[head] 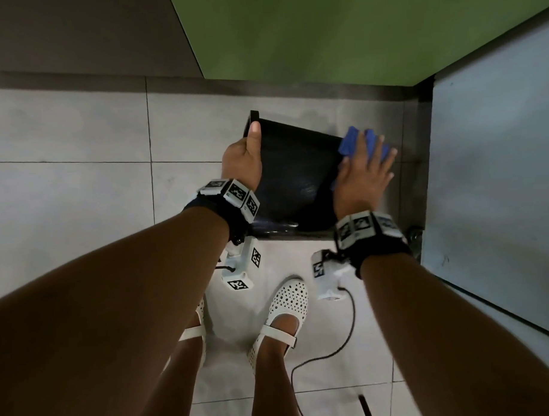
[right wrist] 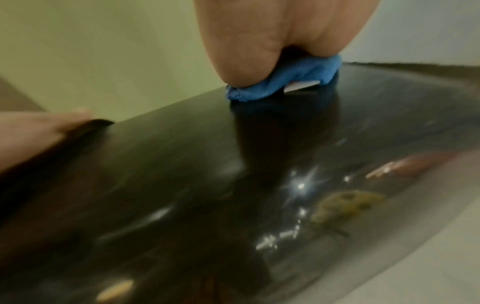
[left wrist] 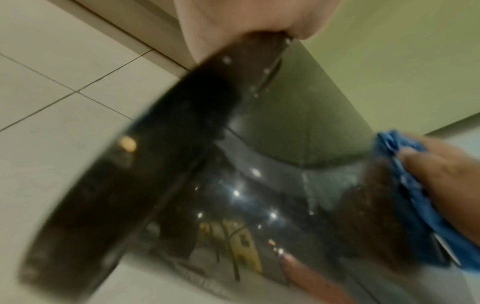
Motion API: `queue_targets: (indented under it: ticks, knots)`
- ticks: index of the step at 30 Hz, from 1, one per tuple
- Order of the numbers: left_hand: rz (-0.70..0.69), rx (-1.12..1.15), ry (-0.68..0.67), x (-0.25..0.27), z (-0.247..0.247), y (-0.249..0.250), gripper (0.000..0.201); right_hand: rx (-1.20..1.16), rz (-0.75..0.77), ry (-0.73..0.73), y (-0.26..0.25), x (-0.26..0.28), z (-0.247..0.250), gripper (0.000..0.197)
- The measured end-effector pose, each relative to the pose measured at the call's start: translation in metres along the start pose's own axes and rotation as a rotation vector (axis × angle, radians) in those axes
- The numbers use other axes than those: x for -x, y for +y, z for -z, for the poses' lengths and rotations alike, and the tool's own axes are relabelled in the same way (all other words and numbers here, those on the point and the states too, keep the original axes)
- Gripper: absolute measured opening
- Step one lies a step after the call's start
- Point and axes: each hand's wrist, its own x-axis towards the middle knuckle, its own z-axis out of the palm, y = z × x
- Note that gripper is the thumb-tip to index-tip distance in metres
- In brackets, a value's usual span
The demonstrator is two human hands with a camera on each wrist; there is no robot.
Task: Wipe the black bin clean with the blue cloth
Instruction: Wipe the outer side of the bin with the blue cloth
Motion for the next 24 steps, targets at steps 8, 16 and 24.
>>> queue_targets:
  ticks: [8,16,24]
  knots:
    - [-0.003,-0.013,-0.038,0.001,0.002,0.002,0.055,-0.001,-0.117,0.054,0.011,0.032,-0.017,0.052]
    - [-0.015,-0.024,-0.056,-0.001,0.003,-0.001,0.045,-0.008,0.365,-0.074,-0.056,0.085,-0.047,0.063]
    - [-0.024,-0.047,-0.051,0.001,0.004,0.002,0.050,-0.054,-0.179,-0.008,0.010,-0.012,0.008,0.050]
